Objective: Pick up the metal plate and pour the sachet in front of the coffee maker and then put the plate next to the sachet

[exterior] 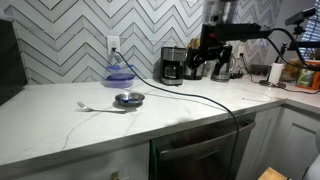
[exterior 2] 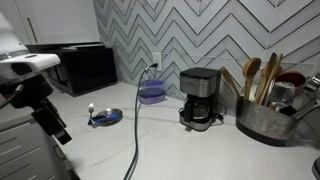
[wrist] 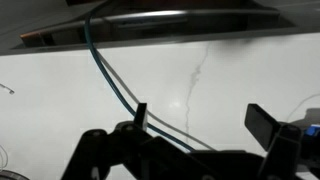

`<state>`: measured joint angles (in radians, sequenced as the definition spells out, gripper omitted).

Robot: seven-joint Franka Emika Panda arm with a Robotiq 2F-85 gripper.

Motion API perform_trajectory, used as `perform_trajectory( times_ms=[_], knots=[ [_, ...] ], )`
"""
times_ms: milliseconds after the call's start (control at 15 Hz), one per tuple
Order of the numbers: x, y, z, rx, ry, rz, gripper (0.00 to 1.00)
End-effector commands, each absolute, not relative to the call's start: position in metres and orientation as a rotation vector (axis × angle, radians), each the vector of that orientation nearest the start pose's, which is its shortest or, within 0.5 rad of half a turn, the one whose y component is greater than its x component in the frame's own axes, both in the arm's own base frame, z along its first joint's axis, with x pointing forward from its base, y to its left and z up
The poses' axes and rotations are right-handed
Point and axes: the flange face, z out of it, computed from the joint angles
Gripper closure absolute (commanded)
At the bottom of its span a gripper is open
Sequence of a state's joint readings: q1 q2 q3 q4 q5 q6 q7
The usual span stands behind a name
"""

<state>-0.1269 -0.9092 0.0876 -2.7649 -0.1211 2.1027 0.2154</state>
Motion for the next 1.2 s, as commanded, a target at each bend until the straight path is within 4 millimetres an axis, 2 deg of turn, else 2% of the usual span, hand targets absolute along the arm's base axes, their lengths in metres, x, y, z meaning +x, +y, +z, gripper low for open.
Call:
perform_trajectory(
  times_ms=[0,200,667,1000,1133],
  knots=[
    [0.302,-0.018,0.474,-3.26,0.378,-0.389,0.0],
    [0.3,-0.019,0.458,-3.267,0.377,-0.332,0.0],
    [0.301,-0.019,0.458,-3.268,0.377,-0.327,0.0],
    [0.345,0.015,0.468,-3.141,0.186,-0.297,0.0],
    [0.368,0.028,0.459,-3.096,0.161,-0.282,0.0]
  ],
)
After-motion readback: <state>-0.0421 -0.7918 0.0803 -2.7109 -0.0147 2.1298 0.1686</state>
